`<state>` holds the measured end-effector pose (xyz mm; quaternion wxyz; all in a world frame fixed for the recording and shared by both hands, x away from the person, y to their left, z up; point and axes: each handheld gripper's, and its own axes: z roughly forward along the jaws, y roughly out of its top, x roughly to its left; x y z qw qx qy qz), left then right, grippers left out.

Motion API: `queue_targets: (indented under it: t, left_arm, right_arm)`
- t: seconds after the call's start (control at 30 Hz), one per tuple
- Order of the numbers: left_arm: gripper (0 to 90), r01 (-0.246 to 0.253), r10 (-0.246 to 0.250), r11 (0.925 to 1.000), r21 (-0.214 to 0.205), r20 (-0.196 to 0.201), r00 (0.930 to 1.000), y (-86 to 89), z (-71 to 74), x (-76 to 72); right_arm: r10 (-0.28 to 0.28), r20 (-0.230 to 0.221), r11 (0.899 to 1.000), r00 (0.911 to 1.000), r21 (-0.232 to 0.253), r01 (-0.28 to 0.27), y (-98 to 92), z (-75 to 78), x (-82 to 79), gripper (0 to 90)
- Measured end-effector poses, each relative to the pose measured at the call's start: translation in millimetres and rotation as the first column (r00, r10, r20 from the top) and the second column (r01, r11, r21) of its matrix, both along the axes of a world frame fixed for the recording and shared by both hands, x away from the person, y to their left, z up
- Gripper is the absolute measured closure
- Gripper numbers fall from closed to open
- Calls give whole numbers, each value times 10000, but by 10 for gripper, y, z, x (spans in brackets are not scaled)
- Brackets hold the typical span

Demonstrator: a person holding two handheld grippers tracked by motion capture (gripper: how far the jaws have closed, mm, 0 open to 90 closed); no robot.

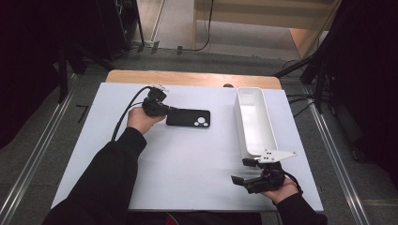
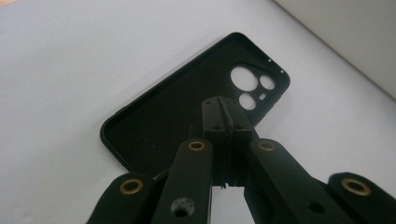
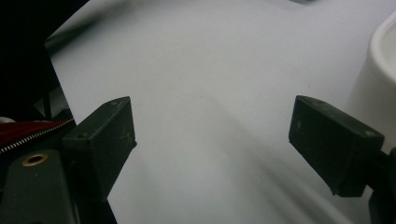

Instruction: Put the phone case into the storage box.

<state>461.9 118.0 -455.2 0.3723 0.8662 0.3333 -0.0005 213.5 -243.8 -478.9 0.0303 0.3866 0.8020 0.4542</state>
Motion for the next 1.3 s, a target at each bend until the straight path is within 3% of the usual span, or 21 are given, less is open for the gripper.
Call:
queue_targets:
  t: [0.17,0.3,0.63,1.03,1.3]
  left_arm:
    - [892,-77,77,10000,14,-60,10000,5,-92,-11]
    - [892,-107,109,9991,410,-49,9999,33,-200,-29]
    - [892,-319,326,9984,474,-143,9994,159,-385,-80]
    - [892,-328,341,9989,344,-359,9988,199,-403,-120]
    - [891,-38,55,9993,384,-449,9990,195,-400,-213]
  right_arm:
    - [-2,-1,10000,10000,-3,2,-1,-1,-1,130]
    - [-2,-10,10000,10000,-2,2,0,-2,-1,130]
    - [-31,-61,10000,10000,-1,31,7,-3,-2,130]
    - [-42,-60,10000,10000,-8,42,8,-4,-3,130]
    - [-23,-44,10000,10000,-15,23,7,-2,-5,130]
